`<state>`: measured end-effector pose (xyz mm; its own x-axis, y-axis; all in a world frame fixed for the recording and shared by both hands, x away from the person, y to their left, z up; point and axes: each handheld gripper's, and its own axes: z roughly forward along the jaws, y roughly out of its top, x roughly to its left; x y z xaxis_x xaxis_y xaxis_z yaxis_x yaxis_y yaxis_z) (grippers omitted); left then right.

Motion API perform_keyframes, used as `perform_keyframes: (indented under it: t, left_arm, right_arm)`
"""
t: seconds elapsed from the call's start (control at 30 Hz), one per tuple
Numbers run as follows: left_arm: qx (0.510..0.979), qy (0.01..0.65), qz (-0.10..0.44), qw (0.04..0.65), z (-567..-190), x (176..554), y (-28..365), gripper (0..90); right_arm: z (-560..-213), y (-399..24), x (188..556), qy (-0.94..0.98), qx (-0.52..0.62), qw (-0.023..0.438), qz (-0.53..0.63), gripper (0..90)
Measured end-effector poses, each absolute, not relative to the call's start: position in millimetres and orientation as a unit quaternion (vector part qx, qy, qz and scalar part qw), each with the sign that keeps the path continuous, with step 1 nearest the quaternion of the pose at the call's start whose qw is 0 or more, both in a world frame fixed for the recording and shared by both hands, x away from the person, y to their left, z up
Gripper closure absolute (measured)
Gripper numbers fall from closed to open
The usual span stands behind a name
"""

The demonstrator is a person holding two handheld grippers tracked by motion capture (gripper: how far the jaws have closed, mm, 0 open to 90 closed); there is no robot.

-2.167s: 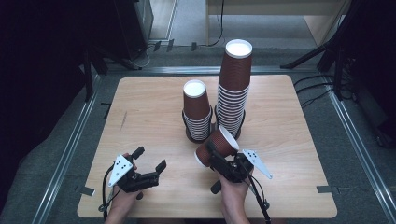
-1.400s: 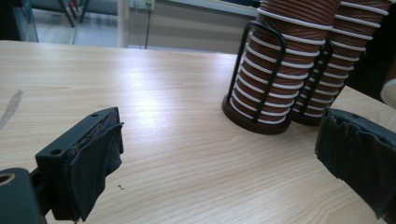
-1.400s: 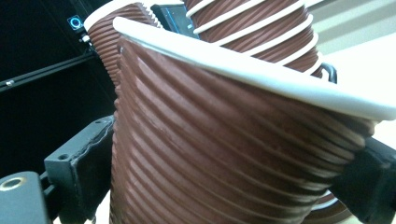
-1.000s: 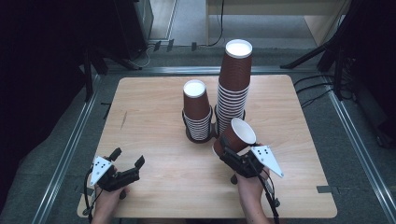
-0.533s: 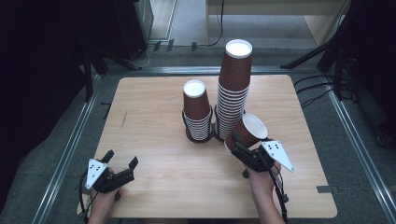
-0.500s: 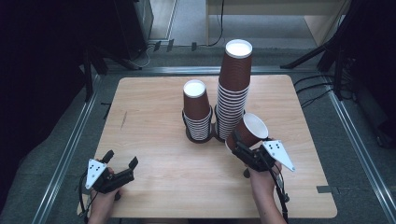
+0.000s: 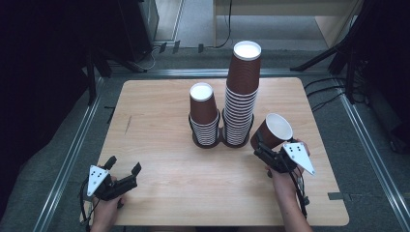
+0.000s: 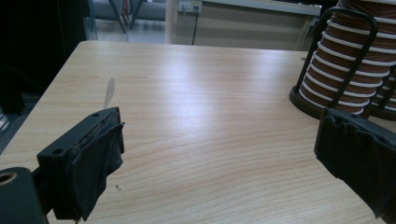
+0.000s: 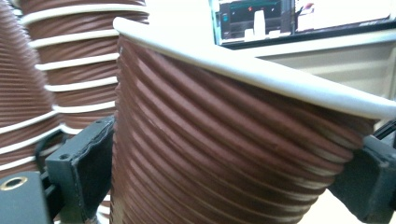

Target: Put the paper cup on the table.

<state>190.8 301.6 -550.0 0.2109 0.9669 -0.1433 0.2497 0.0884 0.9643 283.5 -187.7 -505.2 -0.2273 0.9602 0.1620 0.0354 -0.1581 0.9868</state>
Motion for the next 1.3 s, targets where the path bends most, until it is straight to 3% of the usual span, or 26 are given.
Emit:
perform_keyframes:
  t: [0.37, 1.3]
  left_arm:
    - [0.579, 0.531, 0.335, 0.52, -550, 191, 303, 2.7]
    - [0.586, 0.535, 0.33, 0.512, -551, 193, 303, 2.5]
  right_arm:
    - [-518, -205, 305, 0.516, 0.482, 0.452, 0.545, 6.6]
    - [-550, -228, 344, 0.584, 0.477, 0.493, 0.434, 5.8]
